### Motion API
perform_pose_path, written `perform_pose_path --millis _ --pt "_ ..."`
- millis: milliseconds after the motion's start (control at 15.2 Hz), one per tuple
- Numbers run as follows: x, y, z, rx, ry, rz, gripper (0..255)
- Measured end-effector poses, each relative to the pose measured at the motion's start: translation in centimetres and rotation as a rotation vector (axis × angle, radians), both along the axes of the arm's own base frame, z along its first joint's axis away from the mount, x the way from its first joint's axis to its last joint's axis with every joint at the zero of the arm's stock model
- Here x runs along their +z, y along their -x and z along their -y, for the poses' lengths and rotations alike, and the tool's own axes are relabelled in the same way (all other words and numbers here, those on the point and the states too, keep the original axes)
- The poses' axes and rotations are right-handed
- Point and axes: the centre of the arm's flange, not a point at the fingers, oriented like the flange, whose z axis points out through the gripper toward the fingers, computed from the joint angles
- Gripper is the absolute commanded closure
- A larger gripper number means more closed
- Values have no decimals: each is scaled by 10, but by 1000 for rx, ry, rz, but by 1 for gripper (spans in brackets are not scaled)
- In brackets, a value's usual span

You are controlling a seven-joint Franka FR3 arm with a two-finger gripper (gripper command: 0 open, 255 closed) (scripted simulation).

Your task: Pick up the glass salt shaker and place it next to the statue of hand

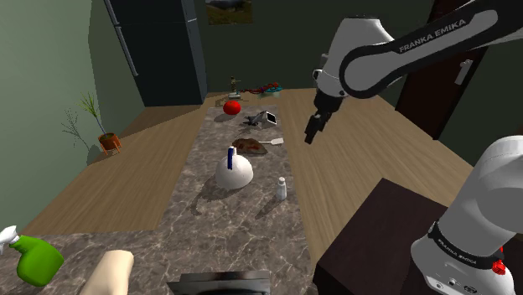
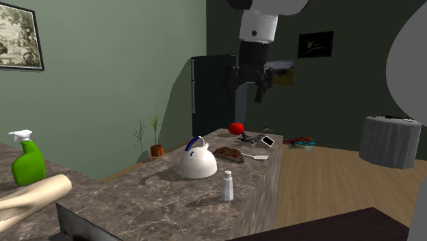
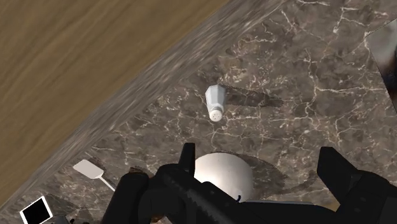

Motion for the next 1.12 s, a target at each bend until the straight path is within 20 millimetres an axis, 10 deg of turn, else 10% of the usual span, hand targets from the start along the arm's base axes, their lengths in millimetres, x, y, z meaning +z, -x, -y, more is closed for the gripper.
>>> perform_pose_path --millis 1122 --pt "-201 -96 -10 85 53 19 0"
